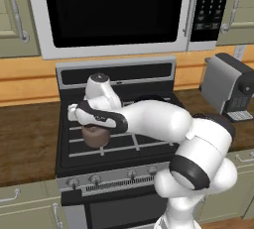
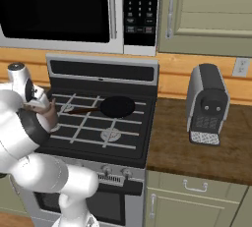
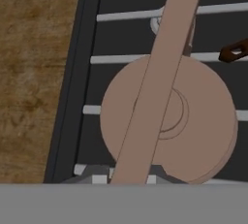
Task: Pick the kettle from the counter and place it on a stove burner. Then turn the burner on.
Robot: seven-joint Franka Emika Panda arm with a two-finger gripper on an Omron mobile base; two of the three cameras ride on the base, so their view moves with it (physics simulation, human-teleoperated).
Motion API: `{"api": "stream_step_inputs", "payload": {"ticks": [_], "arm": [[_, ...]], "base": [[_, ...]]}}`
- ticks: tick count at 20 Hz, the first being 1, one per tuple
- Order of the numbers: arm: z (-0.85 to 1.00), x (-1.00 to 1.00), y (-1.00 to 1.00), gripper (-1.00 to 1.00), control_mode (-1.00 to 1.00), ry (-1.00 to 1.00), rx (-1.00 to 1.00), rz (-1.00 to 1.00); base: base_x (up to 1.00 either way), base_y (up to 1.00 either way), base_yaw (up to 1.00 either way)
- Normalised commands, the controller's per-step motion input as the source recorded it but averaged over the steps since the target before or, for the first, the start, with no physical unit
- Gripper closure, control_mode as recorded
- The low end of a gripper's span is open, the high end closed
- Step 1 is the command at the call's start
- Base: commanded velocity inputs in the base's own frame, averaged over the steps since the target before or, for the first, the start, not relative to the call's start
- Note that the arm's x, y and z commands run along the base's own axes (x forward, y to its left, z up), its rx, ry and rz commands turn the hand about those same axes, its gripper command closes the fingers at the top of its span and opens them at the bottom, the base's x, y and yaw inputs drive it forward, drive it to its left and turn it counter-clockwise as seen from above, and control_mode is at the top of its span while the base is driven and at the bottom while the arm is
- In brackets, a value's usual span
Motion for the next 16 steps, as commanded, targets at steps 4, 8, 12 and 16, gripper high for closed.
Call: {"api": "stream_step_inputs", "payload": {"ticks": [4, 8, 12, 16], "arm": [[0.00, 0.00, 0.00, -1.00, -1.00, 0.00, 0.00, 0.00], [0.04, 0.00, 0.00, -1.00, -1.00, 0.00, 0.00, 0.00], [0.29, 0.00, 0.00, -1.00, -1.00, 0.00, 0.00, 0.00], [0.35, -0.21, 0.00, -1.00, -1.00, 0.00, 0.00, 0.00]], "base": [[0.00, 0.00, 0.00], [0.00, 0.00, 0.00], [0.00, 0.00, 0.00], [0.00, 0.00, 0.00]]}}
